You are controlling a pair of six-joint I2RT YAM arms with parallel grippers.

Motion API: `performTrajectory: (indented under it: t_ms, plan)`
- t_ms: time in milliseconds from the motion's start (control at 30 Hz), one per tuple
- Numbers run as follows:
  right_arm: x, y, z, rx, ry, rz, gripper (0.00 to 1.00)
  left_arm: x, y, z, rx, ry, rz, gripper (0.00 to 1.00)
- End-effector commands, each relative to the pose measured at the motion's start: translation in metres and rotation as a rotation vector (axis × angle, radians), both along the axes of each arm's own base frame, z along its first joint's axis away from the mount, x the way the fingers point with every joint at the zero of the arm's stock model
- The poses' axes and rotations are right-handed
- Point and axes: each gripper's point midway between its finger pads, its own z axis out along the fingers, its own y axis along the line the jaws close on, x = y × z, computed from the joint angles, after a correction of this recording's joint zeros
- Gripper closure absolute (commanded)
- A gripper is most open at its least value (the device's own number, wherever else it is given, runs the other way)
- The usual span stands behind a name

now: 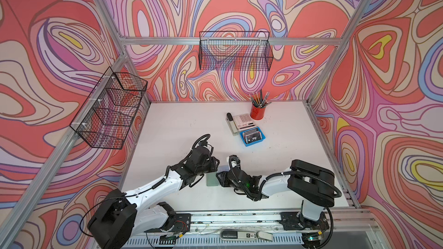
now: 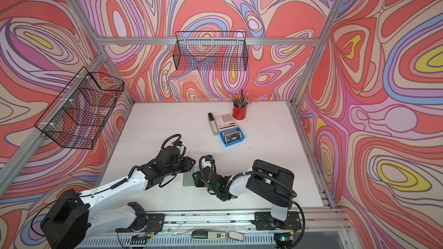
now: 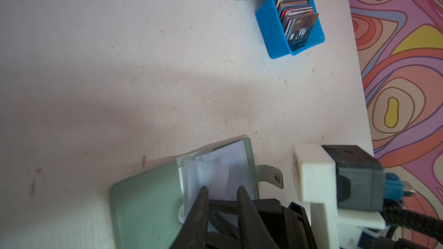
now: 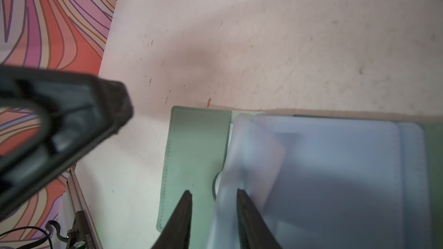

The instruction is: Put the credit cards into the card holder

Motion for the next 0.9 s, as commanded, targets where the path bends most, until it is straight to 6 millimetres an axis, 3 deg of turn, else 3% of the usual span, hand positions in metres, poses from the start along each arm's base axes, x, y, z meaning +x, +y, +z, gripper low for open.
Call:
performTrajectory:
  t_ms: [0,200,233,533,667,700,867]
  plan:
    - [-0.006,-0.007,-0.008,-0.028,0.012,0.005,0.66,0.008,-0.019,0.002,-0.103,0.001,-0.013,0.80]
    - [-0.007,-0.006,-0.004,-0.015,0.008,0.011,0.67,0.014,-0.021,-0.024,-0.089,0.053,0.019,0.86]
    - [-0.007,-0.006,-0.004,-0.017,0.008,0.011,0.66,0.006,-0.014,-0.041,-0.064,0.087,0.027,0.87]
    - [-0.007,-0.001,-0.002,-0.010,0.007,0.022,0.67,0.000,-0.004,-0.083,0.007,0.187,0.079,0.91]
    - [-0.005,-0.002,0.004,-0.014,-0.005,0.020,0.66,-0.001,0.001,-0.090,0.028,0.196,0.095,0.92]
    - [-0.004,-0.001,0.016,0.006,-0.020,0.020,0.66,-0.002,0.002,-0.090,0.033,0.194,0.097,0.92]
    - [-0.001,-0.014,0.034,-0.012,-0.056,-0.014,0.63,-0.003,0.005,-0.088,0.041,0.184,0.095,0.92]
